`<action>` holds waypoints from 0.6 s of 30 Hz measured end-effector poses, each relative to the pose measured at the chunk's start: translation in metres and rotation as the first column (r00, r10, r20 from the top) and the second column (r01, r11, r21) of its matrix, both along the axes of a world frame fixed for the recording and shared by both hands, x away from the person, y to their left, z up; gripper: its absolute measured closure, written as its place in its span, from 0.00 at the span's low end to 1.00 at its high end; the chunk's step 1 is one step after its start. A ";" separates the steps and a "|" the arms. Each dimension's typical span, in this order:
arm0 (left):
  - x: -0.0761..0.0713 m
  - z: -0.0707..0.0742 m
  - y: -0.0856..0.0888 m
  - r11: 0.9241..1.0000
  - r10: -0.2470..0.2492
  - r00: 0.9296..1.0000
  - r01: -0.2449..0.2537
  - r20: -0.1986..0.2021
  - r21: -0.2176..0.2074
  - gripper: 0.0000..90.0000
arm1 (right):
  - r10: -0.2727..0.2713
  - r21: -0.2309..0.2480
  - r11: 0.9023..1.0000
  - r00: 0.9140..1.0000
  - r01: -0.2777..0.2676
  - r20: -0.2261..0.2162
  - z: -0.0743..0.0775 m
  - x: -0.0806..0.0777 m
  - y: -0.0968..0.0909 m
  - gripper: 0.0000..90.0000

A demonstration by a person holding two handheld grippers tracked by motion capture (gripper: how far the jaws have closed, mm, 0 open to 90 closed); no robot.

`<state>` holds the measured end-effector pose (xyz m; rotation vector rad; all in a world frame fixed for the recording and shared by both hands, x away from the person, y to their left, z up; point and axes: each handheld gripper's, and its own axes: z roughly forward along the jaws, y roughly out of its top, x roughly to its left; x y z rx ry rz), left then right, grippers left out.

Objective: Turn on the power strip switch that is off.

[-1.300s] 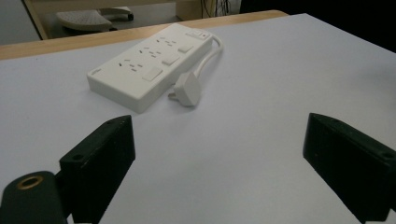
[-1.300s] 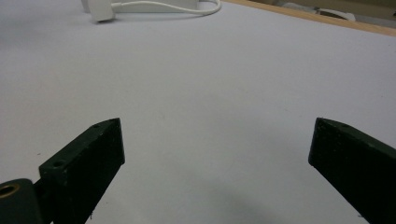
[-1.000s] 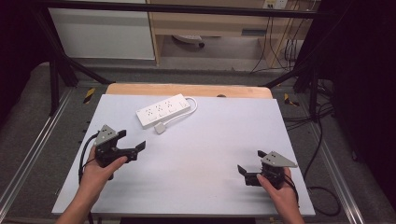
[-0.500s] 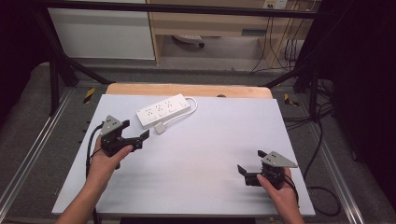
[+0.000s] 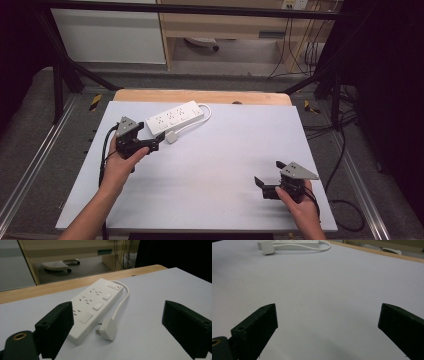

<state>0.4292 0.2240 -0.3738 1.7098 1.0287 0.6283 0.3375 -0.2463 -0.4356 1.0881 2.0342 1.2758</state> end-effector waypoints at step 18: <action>0.025 -0.009 -0.001 0.999 0.038 0.999 -0.038 -0.009 0.004 0.13 | 0.000 0.001 1.000 1.000 0.000 -0.001 0.000 0.000 0.000 0.03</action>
